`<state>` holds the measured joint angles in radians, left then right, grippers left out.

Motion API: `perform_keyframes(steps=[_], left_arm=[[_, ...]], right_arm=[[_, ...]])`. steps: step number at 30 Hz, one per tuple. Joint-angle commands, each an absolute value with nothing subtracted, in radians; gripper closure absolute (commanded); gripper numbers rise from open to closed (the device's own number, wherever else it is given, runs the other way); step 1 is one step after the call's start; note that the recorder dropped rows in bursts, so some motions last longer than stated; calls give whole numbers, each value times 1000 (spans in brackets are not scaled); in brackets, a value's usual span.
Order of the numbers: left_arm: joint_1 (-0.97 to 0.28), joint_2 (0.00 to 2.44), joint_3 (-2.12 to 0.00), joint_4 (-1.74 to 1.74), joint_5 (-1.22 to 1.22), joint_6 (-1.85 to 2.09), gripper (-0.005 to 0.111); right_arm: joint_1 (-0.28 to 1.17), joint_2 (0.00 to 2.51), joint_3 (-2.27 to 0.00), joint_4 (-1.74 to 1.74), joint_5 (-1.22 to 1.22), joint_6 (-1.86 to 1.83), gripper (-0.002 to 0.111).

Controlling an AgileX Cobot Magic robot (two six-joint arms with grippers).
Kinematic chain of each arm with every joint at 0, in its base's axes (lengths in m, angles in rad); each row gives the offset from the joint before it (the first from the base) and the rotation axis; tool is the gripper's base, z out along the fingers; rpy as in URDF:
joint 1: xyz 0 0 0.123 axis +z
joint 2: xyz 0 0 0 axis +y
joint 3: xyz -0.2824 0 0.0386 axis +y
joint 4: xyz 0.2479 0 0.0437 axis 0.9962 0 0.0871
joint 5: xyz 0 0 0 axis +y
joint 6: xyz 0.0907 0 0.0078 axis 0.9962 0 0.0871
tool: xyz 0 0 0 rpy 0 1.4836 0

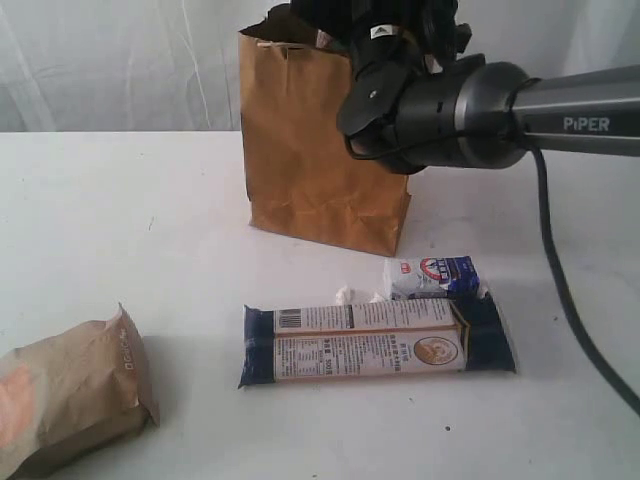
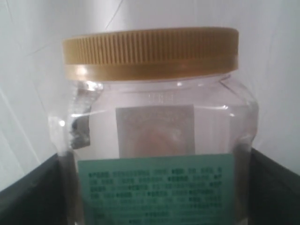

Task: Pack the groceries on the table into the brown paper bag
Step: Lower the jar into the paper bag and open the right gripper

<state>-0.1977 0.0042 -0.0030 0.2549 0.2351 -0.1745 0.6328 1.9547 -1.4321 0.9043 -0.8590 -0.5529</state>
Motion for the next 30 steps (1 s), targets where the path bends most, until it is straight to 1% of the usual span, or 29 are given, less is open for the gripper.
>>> perform_keyframes(steps=[1,4,7,14,16,30], left_arm=[[-205,0,0,258,233,-175,107],[-205,0,0,258,233,-175,107],[-205,0,0,258,233,-175,107],[-205,0,0,258,233,-175,107],[-205,0,0,258,233,-175,107],[-205,0,0,258,233,-175,107]], right_arm=[[627,1947,-1444,859,-832,-545,108],[627,1947,-1444,859,-832,-558,107],[627,1947,-1444,859,-832,-603,100],[627,1947,-1444,859,-832,-609,67],[627,1947,-1444,859,-832,-609,61],[627,1947,-1444,859,-819,-544,60]])
